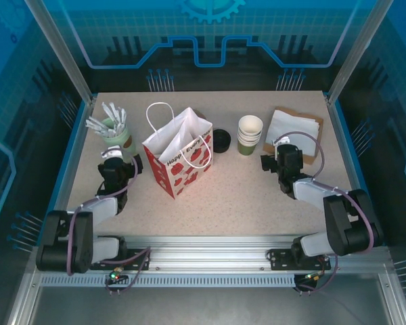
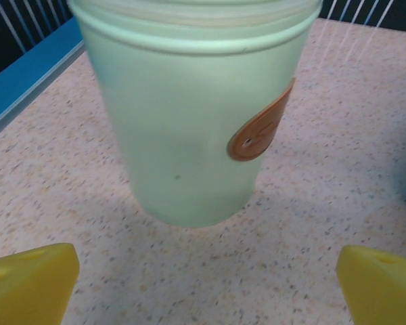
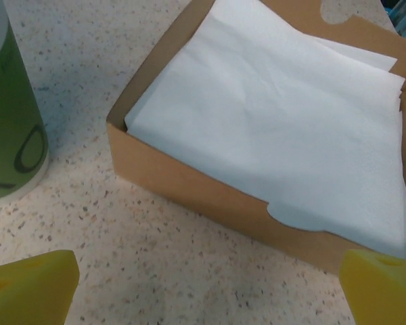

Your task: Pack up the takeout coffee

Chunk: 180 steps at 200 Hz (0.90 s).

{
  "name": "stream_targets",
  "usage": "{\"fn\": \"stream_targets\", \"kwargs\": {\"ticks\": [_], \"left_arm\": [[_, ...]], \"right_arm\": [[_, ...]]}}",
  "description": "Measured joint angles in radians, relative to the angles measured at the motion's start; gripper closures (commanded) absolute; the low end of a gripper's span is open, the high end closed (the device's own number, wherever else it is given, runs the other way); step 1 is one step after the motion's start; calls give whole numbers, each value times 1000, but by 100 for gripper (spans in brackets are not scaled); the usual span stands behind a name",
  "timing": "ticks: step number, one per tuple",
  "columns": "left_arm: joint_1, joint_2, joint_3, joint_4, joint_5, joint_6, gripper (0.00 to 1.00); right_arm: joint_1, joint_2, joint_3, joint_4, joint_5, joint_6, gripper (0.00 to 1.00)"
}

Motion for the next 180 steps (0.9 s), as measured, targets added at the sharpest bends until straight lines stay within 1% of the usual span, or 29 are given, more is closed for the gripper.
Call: {"fn": "stream_targets", "kwargs": {"ticks": [33,52,75,88,104,126,180], "left_arm": [[8,75,26,61,75,0,1],[10,139,30,146,126,0,1],[10,177,30,181,166,2,1],[10,190,30,212,185,4,1],[9,250,28,304,203,16,1],[6,264,29,298,205,23,1],[-11,264,37,294,203,39,1]], "right_arm": [[-19,28,-47,182,-72,-18,1],[-48,42,-79,241,-119,-18,1],[-70,64,-117,327,-162,-18,1],[-73,82,-118,341,-190,-18,0],[-85,86,-118,349,-220,-18,0],[-104,86,-118,352,-249,-16,0],[-108,86,-117,352,-276,-13,0]]}}
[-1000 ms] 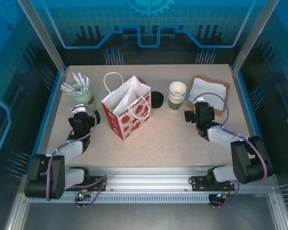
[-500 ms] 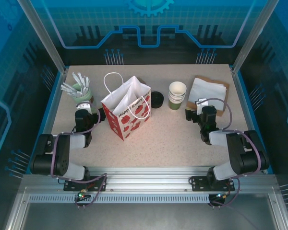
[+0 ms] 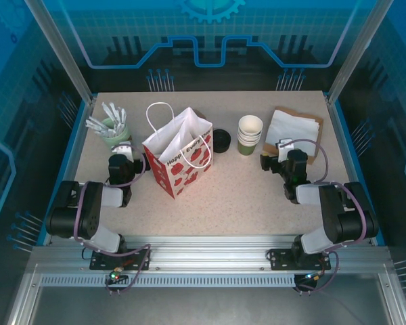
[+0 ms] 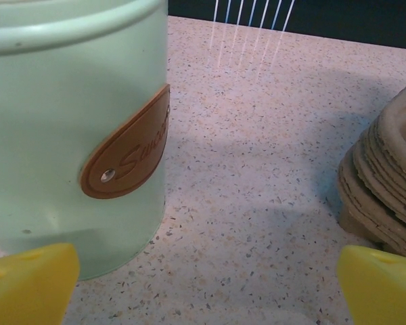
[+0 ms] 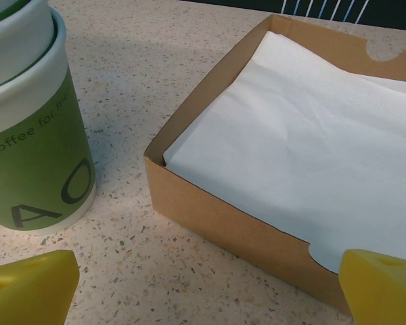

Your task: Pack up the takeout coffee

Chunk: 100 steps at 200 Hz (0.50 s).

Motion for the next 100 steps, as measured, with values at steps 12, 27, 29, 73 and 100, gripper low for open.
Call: {"fn": "stream_targets", "kwargs": {"ticks": [12,27,29,73,100], "left_arm": [[-2,0,5,-5,0,9,1],[-6,0,11,-5,0,13,1],[-6,0,12,-5,0,14,1],[-7,0,17,-7,0,18,1],[-7,0,17,-12,0,18,1]], "right_arm": [[0,0,0,0,-4,0,0],[0,0,0,0,-7,0,0],[0,0,0,0,-7,0,0],[0,0,0,0,-8,0,0],[0,0,1,0,-8,0,0]]}}
